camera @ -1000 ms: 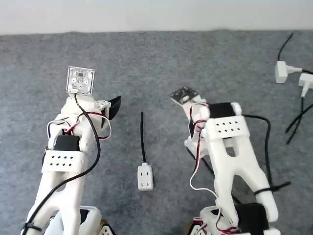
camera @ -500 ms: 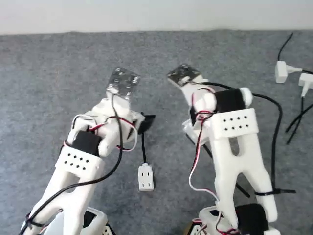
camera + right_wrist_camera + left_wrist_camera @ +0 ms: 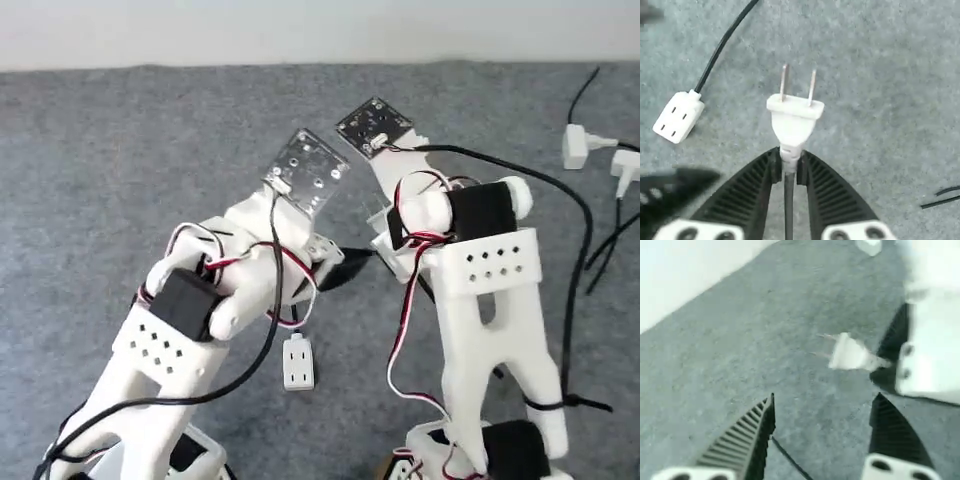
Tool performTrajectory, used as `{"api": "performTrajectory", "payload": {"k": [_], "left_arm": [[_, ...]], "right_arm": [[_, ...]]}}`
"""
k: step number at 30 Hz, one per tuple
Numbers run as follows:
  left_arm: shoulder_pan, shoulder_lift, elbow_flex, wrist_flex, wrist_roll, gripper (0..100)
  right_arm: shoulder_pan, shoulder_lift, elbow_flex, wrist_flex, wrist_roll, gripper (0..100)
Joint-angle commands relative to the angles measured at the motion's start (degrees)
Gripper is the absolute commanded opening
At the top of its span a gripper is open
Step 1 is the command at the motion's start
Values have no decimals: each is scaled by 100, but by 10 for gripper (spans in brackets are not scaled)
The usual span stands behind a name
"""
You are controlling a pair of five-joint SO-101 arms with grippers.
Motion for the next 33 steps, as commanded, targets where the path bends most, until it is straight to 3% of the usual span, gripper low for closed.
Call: {"api": "performTrajectory", "payload": {"k": [1,16,33], "left_arm": [[158,-53,-286,-325,-97,291],[-88,-53,-312,-1037,-484,291],[-264,-9,391,-1855,-475,291]], "right_arm": [[119,-224,-352,242,-62,8],[215,-224,-325,251,-62,8],[-681,-1059,299,251,-404,8]]}}
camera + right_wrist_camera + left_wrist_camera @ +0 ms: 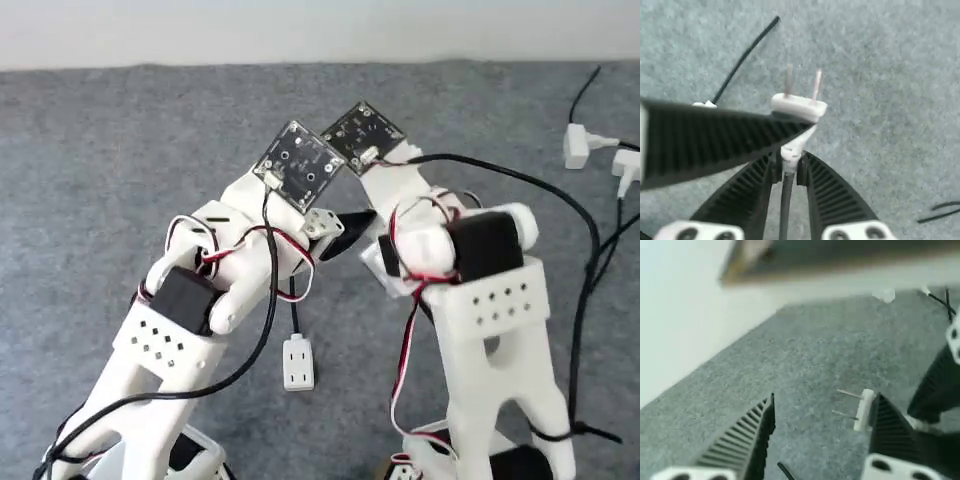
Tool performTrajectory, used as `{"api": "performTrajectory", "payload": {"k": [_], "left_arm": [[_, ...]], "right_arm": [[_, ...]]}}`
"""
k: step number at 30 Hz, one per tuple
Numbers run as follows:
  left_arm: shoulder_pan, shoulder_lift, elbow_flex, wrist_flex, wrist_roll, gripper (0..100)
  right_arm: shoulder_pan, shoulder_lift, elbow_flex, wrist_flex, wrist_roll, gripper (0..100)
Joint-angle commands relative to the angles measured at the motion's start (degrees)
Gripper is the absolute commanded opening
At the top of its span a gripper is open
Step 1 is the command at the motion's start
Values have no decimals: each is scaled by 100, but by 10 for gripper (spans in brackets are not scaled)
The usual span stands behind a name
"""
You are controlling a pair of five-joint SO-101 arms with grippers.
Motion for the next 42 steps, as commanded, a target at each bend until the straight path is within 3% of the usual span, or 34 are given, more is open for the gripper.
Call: {"api": "performTrajectory", "payload": {"k": [1,18,28,42], "left_arm": [[-35,-26,4,-211,-26,291],[-246,-26,470,-255,-26,291],[-211,-62,1121,-853,-18,291],[-211,-62,1156,-870,-18,291]], "right_arm": [[-127,-268,176,242,-141,8],[-84,-1165,220,242,-158,8],[-136,-1226,158,242,-396,8],[-127,-1226,185,242,-413,8]]}}
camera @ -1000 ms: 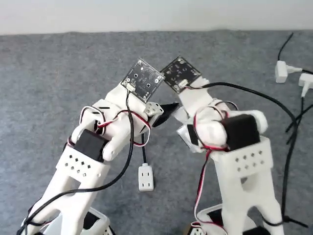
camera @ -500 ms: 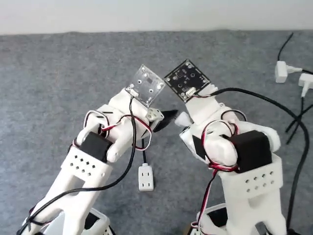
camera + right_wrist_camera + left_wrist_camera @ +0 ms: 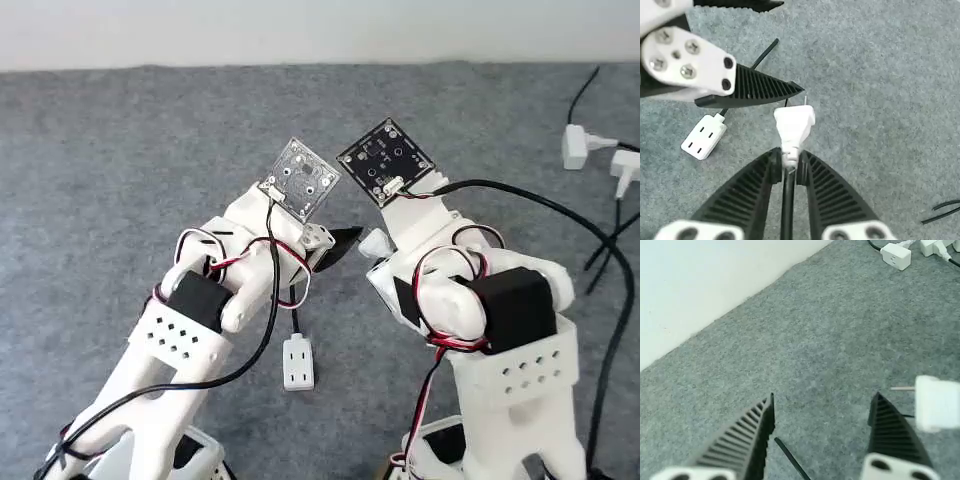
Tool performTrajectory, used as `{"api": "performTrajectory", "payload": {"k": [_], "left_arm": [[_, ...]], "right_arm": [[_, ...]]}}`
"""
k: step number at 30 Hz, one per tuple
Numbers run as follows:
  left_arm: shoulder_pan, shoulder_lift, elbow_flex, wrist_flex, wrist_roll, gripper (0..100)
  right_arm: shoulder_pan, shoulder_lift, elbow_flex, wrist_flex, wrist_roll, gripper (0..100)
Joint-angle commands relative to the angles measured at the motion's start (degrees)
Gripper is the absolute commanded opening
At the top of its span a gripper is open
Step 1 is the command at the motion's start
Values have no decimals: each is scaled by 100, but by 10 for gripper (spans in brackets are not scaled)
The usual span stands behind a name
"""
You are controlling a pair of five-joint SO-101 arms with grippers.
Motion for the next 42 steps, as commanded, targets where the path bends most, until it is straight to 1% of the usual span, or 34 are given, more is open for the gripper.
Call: {"api": "performTrajectory", "payload": {"k": [1,6,8,11,13,15,26,29,33,42], "left_arm": [[-9,-70,-31,-158,-18,291],[-26,-70,-66,-141,-9,291],[-26,-79,-215,-9,-9,291],[-26,-79,-752,607,26,291],[-26,-79,-1077,976,193,291],[-9,-79,-1191,1108,237,291],[26,-79,-1200,1152,264,291],[202,-70,-1095,1152,264,291],[519,-70,-848,1029,264,291],[545,-70,-391,589,264,291]], "right_arm": [[-48,-127,-114,233,-79,8],[-48,-110,-114,233,-79,8],[-48,-101,-114,233,-79,8],[-48,-92,-105,233,-79,8],[-48,-92,-105,224,-79,8],[-48,-92,-105,224,-79,8],[-48,-84,-9,215,-79,8],[-48,-84,53,198,-88,8],[-48,-136,35,198,-88,8],[-48,-145,35,198,-88,8]]}}
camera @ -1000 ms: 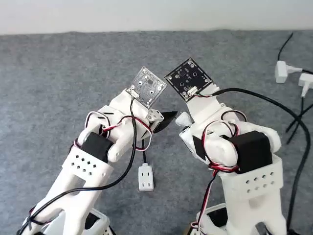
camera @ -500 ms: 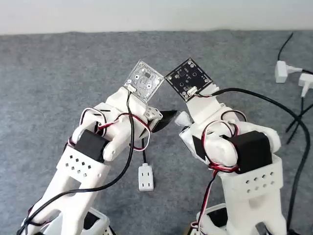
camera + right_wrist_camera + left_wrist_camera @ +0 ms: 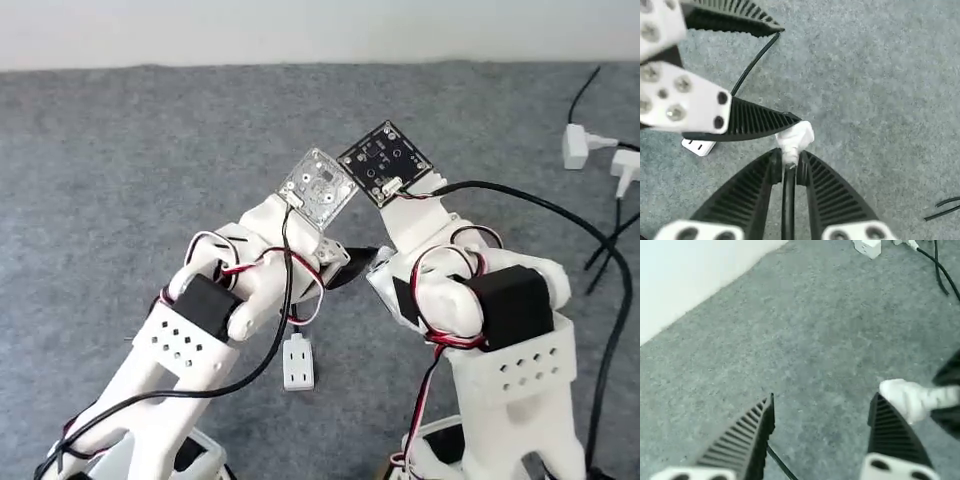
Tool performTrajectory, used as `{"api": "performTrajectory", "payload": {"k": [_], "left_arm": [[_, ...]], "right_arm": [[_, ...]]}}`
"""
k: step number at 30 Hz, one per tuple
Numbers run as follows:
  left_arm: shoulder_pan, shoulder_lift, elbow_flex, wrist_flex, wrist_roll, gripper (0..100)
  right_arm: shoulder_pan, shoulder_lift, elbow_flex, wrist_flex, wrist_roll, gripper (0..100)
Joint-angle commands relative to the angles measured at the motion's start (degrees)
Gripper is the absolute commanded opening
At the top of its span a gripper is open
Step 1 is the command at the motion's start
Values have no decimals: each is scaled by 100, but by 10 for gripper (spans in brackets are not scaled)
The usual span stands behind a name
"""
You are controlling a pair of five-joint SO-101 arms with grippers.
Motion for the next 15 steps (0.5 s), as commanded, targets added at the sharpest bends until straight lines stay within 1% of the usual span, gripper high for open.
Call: {"api": "performTrajectory", "payload": {"k": [1,5,11,15], "left_arm": [[62,-70,-13,-246,44,291],[-26,-70,-31,-246,9,291],[-993,-70,-154,-431,-167,291],[-1442,-35,-119,-659,-158,291]], "right_arm": [[-48,-136,-70,198,-70,8],[-48,-136,-53,207,-70,8],[-13,-84,88,198,-70,8],[-40,-75,273,57,-70,8]]}}
